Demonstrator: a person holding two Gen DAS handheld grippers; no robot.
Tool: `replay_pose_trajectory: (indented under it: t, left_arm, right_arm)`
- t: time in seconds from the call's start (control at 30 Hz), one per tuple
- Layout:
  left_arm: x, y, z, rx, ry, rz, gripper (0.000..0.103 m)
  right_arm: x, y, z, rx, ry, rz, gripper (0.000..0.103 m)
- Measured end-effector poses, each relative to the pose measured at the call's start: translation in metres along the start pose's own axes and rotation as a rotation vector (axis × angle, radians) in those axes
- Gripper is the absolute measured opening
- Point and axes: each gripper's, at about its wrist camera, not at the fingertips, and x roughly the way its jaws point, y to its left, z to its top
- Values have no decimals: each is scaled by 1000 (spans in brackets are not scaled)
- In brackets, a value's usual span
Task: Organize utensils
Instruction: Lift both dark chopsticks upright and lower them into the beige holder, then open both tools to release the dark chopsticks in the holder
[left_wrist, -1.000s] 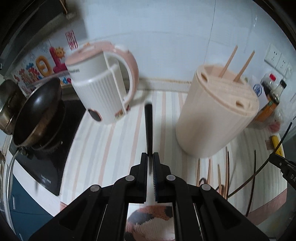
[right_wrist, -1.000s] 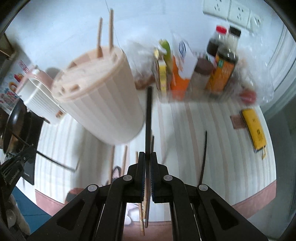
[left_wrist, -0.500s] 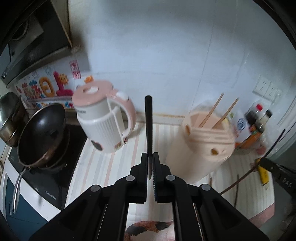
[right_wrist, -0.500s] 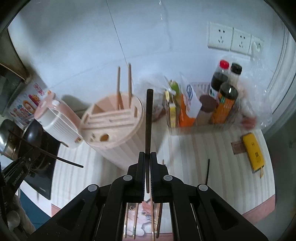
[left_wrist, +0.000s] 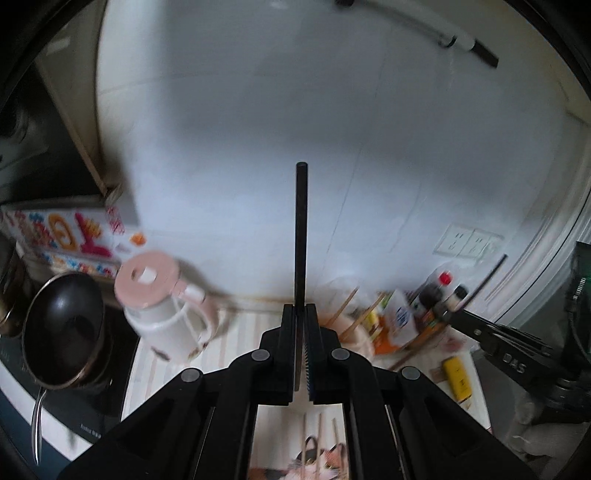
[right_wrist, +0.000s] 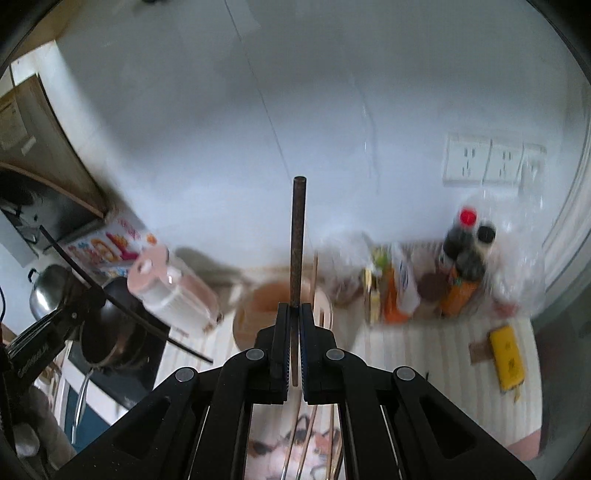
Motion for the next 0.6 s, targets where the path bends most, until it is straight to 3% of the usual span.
replay_pose_trajectory:
  t: [0.13, 0.33, 0.6]
  left_arm:
    - [10, -9, 23, 6, -14, -19, 2]
    - [58, -11, 40, -19, 30, -29, 1]
    - [130, -3, 32, -45, 145, -22, 0]
  right_arm:
    - [3, -2, 31, 12, -41, -9, 5]
    - [31, -5, 56, 41, -48, -24, 5]
    - [90, -12, 62, 65, 38, -52, 5]
